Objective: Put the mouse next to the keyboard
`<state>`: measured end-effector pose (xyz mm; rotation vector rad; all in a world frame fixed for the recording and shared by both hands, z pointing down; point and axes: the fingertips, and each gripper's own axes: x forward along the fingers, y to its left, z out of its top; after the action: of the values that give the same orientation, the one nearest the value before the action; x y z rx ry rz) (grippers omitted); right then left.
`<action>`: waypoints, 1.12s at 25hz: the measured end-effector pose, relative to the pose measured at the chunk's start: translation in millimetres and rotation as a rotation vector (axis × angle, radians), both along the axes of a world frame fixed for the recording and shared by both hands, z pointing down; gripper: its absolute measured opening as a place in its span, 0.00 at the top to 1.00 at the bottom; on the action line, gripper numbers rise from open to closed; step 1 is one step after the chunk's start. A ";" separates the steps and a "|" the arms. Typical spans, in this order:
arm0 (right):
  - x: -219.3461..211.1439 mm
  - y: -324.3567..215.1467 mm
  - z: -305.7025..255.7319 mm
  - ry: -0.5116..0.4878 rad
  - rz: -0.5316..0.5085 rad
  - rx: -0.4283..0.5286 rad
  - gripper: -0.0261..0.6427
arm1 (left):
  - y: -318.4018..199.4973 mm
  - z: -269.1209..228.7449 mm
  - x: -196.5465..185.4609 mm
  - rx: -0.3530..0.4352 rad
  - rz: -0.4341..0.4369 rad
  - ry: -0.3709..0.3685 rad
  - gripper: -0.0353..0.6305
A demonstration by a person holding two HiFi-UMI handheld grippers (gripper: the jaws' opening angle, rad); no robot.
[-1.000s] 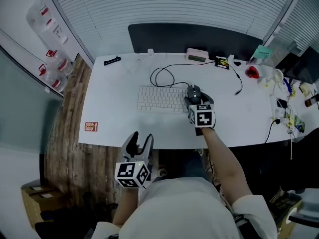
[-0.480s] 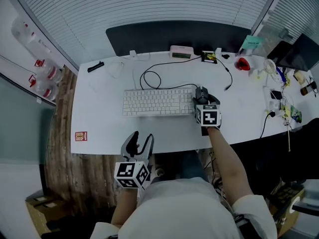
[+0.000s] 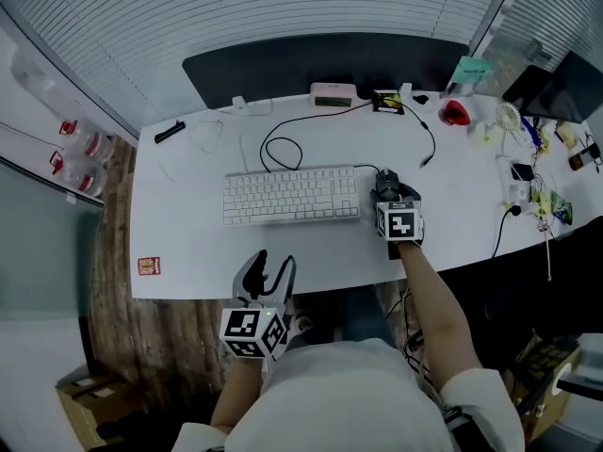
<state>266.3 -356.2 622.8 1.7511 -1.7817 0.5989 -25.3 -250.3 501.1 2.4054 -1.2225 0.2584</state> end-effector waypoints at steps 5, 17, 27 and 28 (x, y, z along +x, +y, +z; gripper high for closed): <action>5.5 1.5 13.0 -0.020 0.007 -0.024 0.50 | -1.2 4.7 4.7 -0.014 0.010 -0.009 0.59; 8.4 4.5 10.3 -0.055 0.025 0.011 0.47 | 3.5 2.1 8.3 -0.008 0.027 -0.006 0.59; -28.4 36.9 -43.2 -0.123 0.004 0.150 0.46 | 24.2 -11.3 -12.1 0.029 0.029 0.008 0.59; -34.3 42.5 -49.7 -0.128 -0.003 0.164 0.46 | 26.7 -12.8 -14.5 0.032 0.029 0.010 0.59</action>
<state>232.0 -313.7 573.1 1.8551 -1.9698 0.5899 -39.9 -223.6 488.3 2.4508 -1.1965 0.2370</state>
